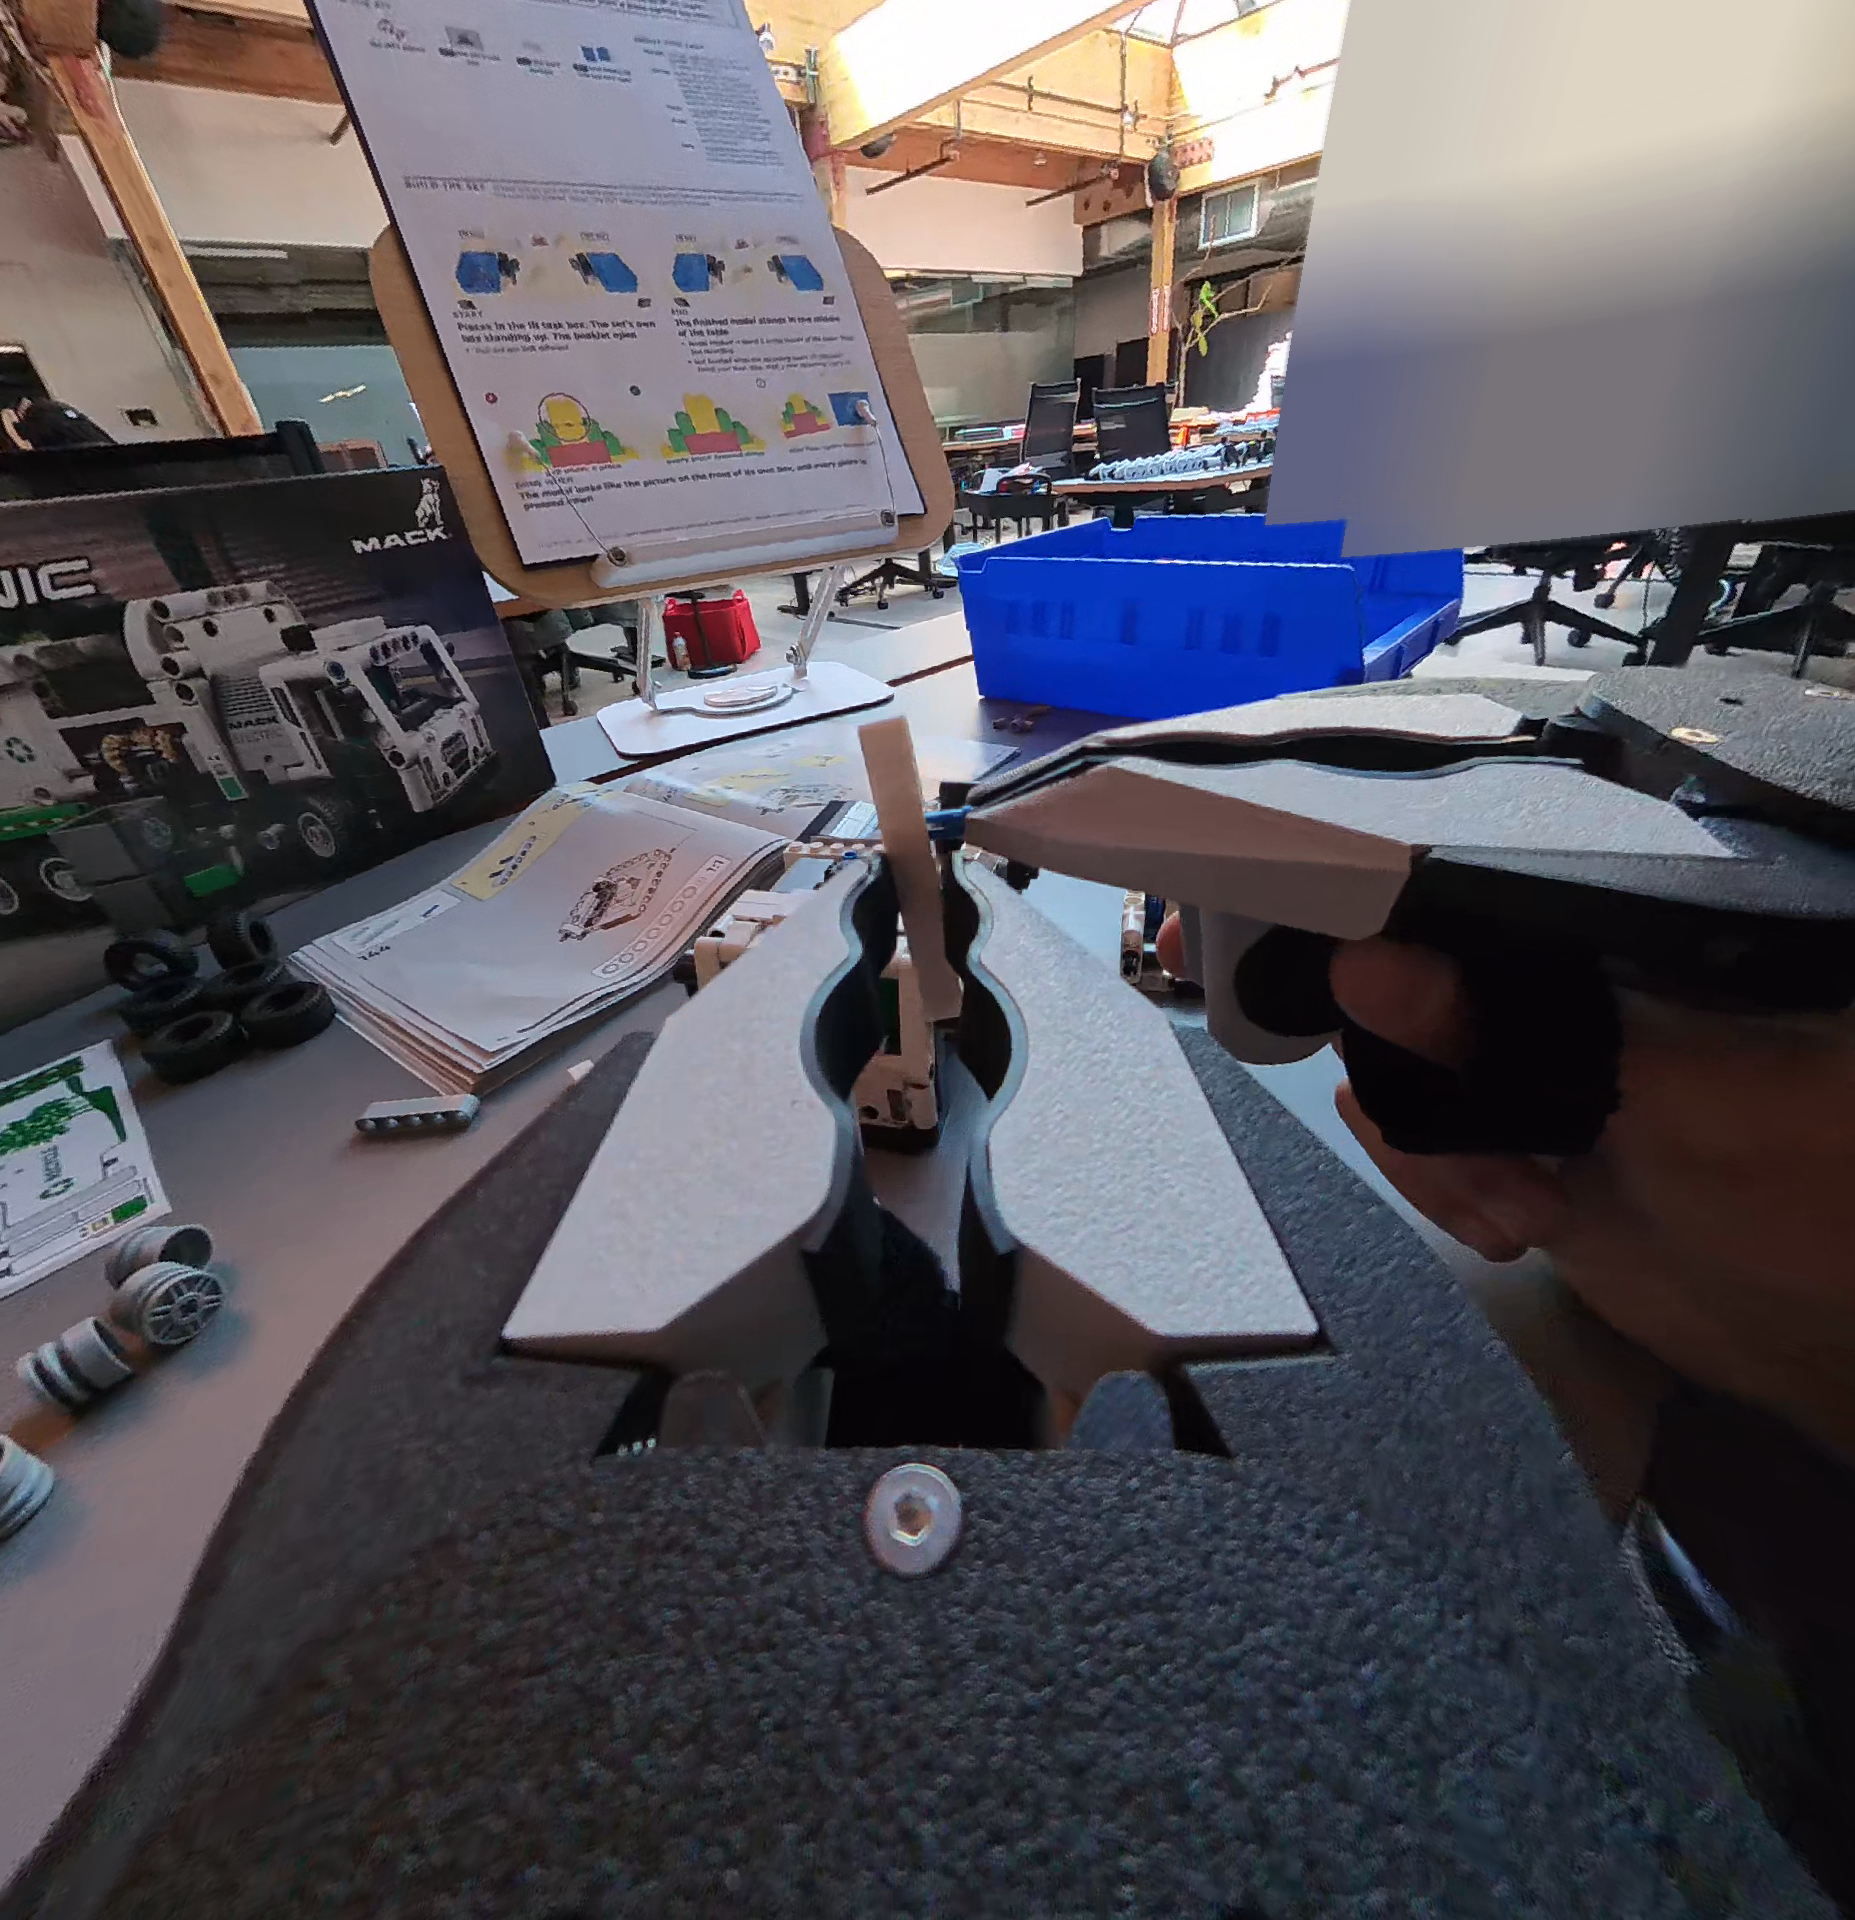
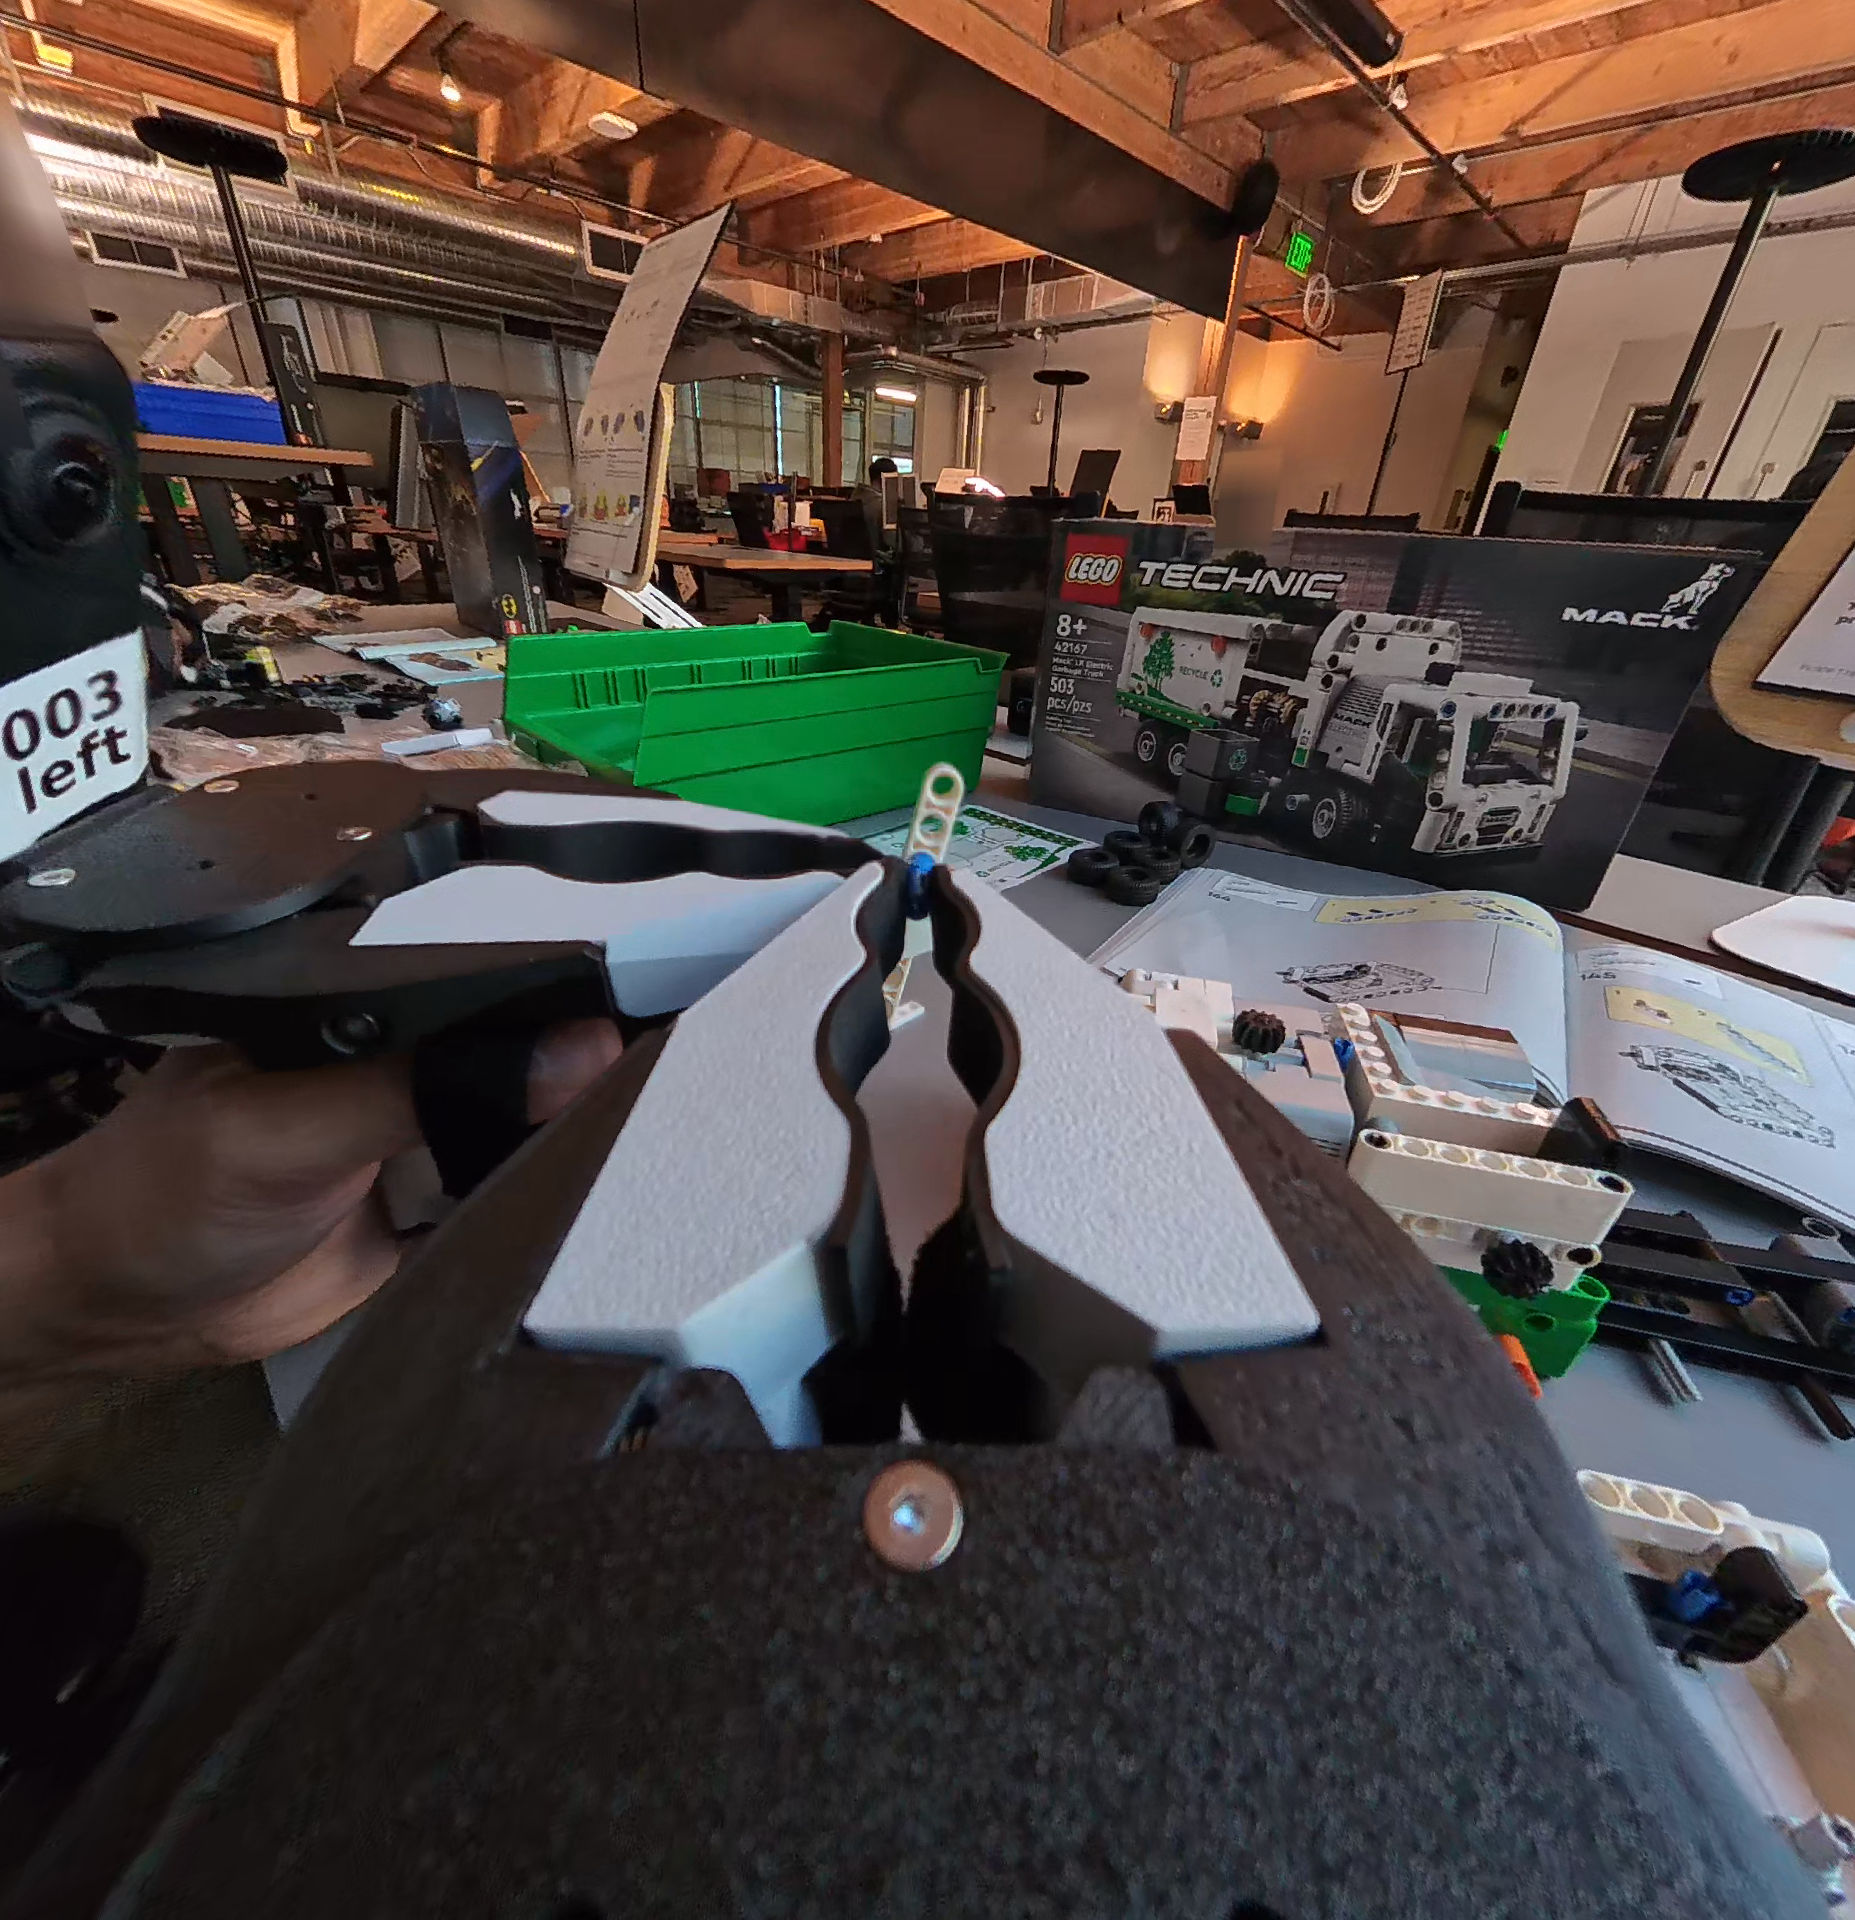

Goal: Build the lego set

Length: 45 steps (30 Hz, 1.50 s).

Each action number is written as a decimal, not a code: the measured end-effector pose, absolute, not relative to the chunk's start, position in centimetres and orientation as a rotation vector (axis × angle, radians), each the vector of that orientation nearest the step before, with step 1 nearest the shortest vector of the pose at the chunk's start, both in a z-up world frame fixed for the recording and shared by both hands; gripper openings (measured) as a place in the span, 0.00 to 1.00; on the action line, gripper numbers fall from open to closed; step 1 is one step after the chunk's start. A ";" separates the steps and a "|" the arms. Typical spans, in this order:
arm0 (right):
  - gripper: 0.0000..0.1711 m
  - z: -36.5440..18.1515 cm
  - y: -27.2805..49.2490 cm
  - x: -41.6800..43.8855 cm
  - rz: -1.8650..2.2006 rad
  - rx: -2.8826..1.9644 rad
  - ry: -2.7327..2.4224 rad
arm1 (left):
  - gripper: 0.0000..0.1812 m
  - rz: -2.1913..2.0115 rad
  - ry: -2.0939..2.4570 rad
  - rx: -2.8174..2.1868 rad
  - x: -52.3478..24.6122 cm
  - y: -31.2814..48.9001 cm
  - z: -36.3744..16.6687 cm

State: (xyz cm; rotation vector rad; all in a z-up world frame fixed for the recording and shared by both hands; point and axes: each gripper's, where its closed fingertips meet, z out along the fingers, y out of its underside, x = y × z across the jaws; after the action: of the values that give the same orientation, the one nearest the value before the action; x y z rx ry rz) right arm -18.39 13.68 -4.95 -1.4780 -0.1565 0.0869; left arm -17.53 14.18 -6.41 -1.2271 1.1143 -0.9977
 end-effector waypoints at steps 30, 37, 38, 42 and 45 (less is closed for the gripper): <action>0.03 -4.9 14.0 -18.3 0.229 -1.453 -0.123 | 0.04 -1.183 1.069 -1.315 -17.5 15.0 -6.5; 0.02 -4.9 13.8 -18.5 0.182 -1.454 -0.141 | 0.04 -1.131 1.102 -1.281 -17.5 14.4 -6.6; 0.02 -4.8 13.7 -18.4 0.181 -1.449 -0.143 | 0.04 -1.110 1.108 -1.265 -17.5 14.2 -6.5; 0.02 -4.7 13.5 -18.5 0.209 -1.436 -0.144 | 0.04 -1.128 1.121 -1.255 -17.6 13.9 -6.5; 0.02 -4.7 13.5 -18.5 0.238 -1.442 -0.136 | 0.04 -1.170 1.115 -1.270 -17.4 14.0 -6.5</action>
State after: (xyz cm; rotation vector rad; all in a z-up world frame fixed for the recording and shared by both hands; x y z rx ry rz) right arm -18.48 13.55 -4.72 -1.4423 -0.1362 0.2384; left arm -17.45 14.01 -6.48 -1.2696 1.1146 -1.1703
